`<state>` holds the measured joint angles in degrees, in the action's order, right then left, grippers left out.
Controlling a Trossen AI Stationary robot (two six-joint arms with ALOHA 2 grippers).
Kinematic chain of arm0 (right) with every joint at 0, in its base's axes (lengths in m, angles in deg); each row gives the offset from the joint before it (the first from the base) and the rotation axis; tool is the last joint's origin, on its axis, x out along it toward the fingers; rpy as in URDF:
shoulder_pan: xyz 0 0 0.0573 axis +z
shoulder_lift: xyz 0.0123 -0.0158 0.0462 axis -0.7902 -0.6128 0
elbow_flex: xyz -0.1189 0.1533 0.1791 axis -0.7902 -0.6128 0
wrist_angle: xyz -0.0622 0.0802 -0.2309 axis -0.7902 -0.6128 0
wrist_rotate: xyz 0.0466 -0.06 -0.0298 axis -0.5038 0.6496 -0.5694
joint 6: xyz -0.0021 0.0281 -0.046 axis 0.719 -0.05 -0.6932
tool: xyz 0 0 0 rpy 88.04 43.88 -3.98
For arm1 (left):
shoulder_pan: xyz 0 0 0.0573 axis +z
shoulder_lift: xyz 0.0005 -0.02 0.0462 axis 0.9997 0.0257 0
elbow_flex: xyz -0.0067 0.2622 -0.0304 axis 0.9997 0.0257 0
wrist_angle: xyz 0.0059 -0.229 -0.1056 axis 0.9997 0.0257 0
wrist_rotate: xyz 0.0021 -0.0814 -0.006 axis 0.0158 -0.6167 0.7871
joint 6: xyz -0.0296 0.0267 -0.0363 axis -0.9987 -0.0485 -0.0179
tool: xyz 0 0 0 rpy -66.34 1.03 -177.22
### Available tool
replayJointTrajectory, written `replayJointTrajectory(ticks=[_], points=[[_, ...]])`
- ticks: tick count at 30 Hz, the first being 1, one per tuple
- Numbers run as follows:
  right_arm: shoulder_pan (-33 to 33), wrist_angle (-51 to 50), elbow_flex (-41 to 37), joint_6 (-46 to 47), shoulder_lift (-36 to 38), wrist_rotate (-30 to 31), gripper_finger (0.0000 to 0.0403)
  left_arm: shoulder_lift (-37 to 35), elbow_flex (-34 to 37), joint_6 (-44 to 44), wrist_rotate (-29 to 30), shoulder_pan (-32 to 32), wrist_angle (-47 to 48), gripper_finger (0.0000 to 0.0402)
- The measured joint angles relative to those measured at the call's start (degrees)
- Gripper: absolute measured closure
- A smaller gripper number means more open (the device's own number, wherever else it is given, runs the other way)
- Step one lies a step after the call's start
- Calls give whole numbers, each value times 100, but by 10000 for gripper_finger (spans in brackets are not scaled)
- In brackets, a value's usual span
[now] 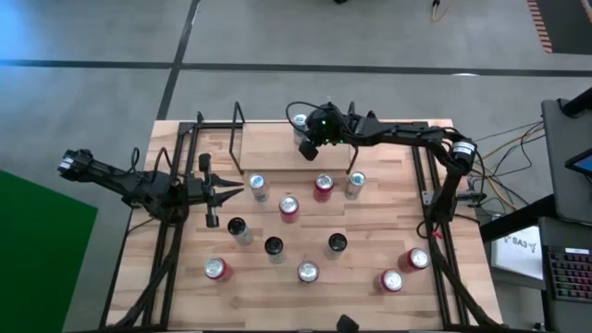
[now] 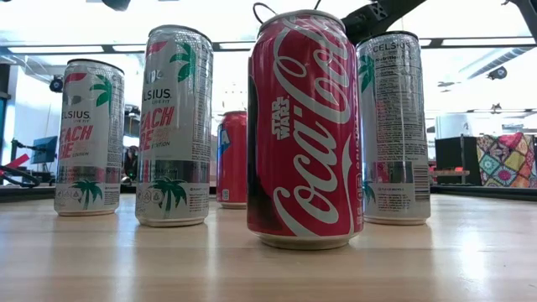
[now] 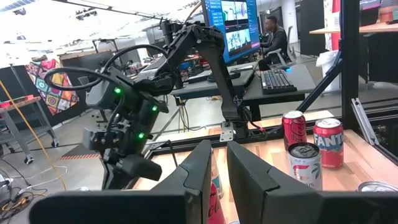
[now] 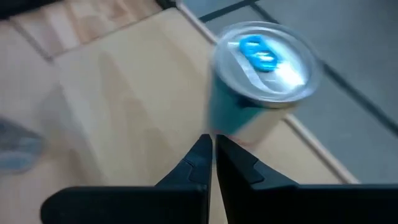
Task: Place canned beverage on shelf
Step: Put the bottom right blue soda can on the shelf
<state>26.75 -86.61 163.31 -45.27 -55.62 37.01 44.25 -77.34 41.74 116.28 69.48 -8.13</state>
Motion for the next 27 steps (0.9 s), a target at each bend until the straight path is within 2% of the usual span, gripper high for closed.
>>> replayJointTrajectory(ticks=[8, 16, 22, 25, 27], points=[[-5, 493, 0, -24, 2, 194, 391, 0, 0, 0, 0, 2, 0, 364], [-18, 485, 0, -25, 19, 254, 391, 0, 0, 15, 0, 2, 0, 364], [68, -553, 434, 518, 125, 309, 391, 13, 0, 15, 0, 2, -1, 364], [8, -1316, 799, 883, 116, 885, 391, 38, 0, 19, 0, 1, 0, 364], [-67, -1445, 951, 911, 90, 1260, 391, 54, 0, 67, 0, 2, 0, 364]])
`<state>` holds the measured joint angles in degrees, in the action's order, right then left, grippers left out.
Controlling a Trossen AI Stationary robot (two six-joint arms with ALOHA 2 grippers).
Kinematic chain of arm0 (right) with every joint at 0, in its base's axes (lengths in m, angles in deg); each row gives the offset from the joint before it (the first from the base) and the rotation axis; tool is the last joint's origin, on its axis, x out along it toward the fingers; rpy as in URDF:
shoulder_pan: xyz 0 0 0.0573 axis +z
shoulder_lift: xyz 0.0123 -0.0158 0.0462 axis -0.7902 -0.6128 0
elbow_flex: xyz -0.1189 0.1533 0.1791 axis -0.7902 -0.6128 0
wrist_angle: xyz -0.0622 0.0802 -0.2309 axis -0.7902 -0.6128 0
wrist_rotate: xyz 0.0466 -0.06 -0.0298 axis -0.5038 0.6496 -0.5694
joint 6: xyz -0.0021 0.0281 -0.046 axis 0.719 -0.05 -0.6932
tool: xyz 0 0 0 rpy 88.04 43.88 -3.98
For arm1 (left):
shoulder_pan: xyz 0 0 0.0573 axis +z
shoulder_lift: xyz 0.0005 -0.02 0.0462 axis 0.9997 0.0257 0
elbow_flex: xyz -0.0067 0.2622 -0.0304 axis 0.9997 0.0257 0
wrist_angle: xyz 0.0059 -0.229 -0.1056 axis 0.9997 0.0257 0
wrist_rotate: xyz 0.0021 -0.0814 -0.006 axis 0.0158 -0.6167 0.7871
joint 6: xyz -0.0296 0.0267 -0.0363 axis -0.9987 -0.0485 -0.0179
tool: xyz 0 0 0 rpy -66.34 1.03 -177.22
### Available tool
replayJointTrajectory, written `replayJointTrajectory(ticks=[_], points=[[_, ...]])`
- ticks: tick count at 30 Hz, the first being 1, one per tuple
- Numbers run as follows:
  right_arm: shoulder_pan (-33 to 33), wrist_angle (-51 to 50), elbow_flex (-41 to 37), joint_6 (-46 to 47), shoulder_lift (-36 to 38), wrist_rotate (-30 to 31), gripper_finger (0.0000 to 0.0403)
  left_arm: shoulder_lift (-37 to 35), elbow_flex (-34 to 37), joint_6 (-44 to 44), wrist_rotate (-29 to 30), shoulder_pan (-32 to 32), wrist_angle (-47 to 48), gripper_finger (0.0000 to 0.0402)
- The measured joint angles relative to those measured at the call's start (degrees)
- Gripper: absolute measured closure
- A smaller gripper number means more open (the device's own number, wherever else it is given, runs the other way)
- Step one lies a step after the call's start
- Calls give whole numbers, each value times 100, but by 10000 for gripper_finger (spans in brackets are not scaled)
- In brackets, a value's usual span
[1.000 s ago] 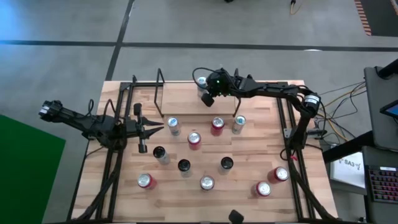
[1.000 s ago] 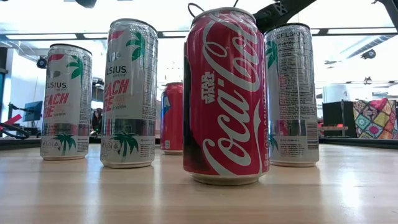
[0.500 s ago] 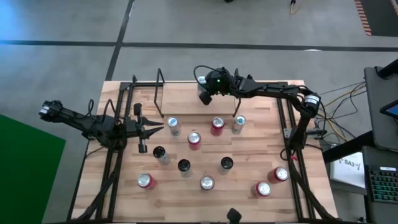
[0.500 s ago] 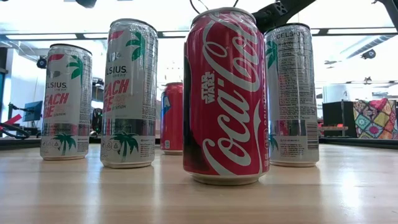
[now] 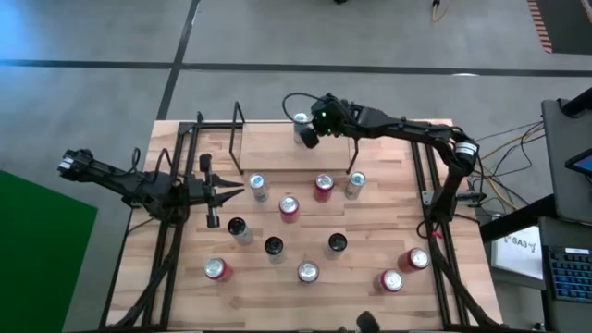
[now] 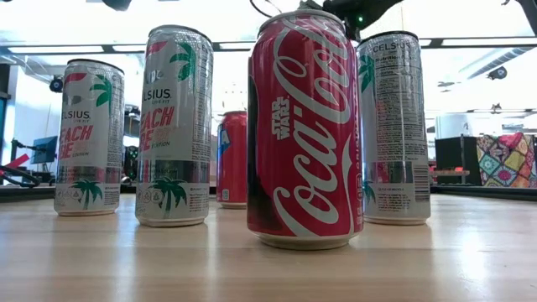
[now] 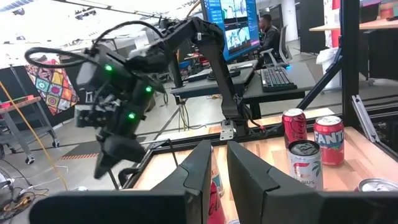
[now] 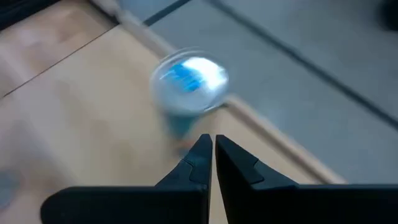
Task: Place canned beverage on shelf
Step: Put the bottom right blue soda can on the shelf
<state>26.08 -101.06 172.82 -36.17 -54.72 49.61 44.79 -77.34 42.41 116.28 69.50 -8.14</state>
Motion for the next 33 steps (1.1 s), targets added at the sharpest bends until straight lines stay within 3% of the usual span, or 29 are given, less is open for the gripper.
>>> replayJointTrajectory(ticks=[8, 14, 33], points=[[-387, 286, 70, -64, -178, 22, 391, 0, 0, 35, 0, 0, -2, 364], [-401, 403, 70, -102, -211, -564, 391, 0, 0, 35, 0, 0, -4, 364], [-365, 552, -32, -117, -210, -506, 391, 0, 0, 35, 0, -1, -4, 364]])
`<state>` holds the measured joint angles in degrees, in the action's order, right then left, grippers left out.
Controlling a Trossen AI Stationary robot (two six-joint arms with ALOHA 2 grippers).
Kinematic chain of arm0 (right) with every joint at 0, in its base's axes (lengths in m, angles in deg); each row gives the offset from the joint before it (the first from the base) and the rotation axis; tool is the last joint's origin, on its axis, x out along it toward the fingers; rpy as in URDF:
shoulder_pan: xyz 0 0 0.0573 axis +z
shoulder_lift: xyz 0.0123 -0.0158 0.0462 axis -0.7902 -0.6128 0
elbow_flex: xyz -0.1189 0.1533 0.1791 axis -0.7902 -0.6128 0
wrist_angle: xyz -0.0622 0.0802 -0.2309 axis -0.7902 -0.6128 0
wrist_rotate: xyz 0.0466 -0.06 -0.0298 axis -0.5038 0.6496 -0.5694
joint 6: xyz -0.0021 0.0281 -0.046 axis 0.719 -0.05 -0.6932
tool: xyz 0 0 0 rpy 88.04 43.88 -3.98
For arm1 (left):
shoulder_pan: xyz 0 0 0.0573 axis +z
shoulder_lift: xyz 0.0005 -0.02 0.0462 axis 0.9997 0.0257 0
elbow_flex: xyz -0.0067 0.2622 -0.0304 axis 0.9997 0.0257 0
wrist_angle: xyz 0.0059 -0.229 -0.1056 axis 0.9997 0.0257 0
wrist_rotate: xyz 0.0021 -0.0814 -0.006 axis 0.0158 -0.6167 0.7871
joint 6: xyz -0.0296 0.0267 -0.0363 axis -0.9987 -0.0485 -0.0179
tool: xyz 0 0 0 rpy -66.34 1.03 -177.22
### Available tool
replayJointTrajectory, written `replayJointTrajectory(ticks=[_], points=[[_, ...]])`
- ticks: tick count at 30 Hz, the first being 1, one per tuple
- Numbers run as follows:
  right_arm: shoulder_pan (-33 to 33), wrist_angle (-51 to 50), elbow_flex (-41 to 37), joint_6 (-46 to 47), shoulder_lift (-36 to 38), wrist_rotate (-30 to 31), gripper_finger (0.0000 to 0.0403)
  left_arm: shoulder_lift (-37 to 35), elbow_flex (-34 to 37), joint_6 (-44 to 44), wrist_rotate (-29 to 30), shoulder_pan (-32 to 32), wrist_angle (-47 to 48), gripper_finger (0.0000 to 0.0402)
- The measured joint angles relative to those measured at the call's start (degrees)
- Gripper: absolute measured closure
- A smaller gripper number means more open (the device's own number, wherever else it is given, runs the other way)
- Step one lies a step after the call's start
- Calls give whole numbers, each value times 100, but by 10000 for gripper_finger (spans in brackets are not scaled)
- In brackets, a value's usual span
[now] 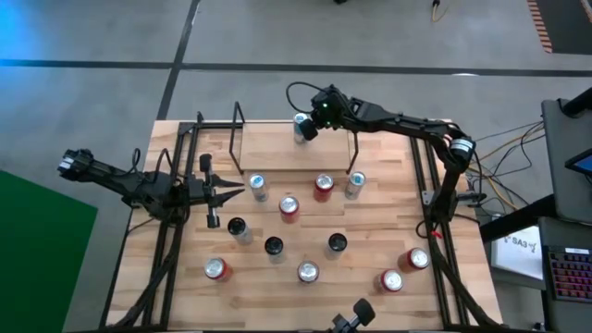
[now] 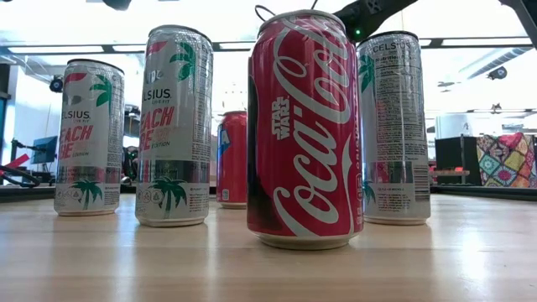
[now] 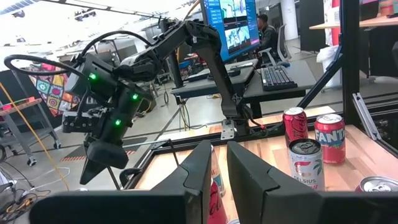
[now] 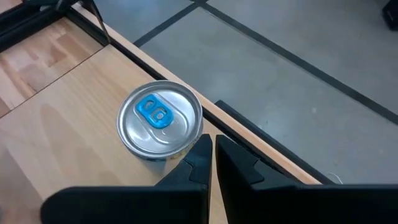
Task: Place canned beverage on shelf
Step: Put the bottom right blue soda can on the shelf
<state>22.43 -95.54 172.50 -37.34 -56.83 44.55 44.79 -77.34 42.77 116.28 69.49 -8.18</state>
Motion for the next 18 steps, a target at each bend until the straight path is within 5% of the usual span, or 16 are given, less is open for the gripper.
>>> replayJointTrajectory(ticks=[18], points=[[245, -25, -11, 130, 0, -54, 391, 0, 0, 0, 0, 0, 0, 364]])
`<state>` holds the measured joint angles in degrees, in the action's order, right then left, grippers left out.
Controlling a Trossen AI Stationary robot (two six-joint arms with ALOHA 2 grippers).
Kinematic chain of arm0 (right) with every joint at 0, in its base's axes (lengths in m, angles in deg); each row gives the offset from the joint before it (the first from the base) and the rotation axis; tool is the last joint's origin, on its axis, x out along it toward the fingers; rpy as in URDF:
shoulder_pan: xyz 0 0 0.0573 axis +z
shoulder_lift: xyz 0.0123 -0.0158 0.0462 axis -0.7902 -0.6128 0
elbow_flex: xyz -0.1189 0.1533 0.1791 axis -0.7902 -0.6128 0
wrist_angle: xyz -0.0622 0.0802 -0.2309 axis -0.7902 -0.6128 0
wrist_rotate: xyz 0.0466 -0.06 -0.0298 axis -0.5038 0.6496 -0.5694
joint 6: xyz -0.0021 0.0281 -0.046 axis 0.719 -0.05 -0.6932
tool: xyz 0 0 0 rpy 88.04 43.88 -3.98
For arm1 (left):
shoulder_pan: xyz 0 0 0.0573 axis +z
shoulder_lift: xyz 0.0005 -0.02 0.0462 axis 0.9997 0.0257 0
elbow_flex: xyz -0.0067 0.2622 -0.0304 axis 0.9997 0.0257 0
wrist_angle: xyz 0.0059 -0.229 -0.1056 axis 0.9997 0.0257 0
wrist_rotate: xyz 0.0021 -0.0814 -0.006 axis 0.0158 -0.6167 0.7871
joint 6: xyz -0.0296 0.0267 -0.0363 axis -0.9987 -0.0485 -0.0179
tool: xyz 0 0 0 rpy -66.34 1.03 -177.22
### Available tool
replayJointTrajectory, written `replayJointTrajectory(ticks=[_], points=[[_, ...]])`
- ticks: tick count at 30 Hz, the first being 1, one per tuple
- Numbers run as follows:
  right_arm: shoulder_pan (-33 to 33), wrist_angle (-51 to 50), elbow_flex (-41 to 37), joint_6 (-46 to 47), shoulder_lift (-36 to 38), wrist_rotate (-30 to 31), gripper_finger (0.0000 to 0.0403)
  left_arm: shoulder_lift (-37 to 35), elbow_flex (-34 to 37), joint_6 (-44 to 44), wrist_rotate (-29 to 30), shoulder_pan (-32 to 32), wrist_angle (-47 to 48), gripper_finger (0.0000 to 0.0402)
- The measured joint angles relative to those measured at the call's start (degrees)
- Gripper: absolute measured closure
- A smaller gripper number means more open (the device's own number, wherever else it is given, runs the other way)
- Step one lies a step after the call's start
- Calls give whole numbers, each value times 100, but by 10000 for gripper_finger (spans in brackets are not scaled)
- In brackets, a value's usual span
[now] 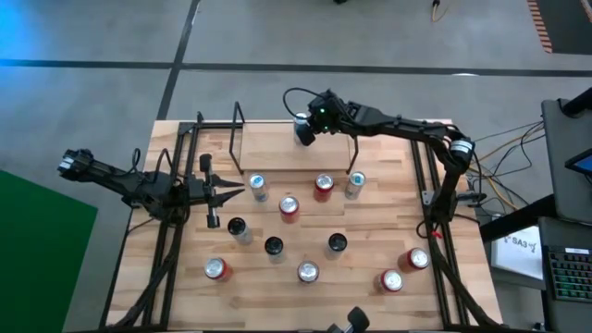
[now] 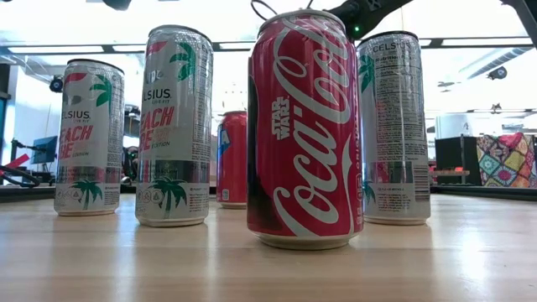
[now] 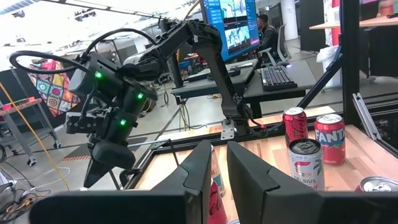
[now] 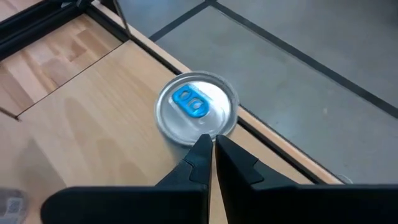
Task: Place canned beverage on shelf
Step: Put the bottom right blue soda can on the shelf
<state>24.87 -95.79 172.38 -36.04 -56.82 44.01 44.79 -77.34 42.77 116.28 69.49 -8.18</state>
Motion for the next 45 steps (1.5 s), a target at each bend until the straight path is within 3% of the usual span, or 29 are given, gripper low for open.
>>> replayJointTrajectory(ticks=[11, 18, 29, 36, 45], points=[[85, -286, 10, -128, 93, -66, 390, 0, 0, -2, 0, 0, 2, 364], [95, -530, -15, -822, 53, -1315, 390, 0, 0, -1, 0, 1, 2, 364], [96, -19, 6, -880, -672, -1277, 390, 0, 0, -2, 0, 1, -17, 364], [68, 88, 13, -869, -730, -586, 390, 0, 0, -2, 0, 1, -15, 364], [60, 276, 13, -749, -700, -938, 390, -1, 0, -2, 0, 0, -13, 364]])
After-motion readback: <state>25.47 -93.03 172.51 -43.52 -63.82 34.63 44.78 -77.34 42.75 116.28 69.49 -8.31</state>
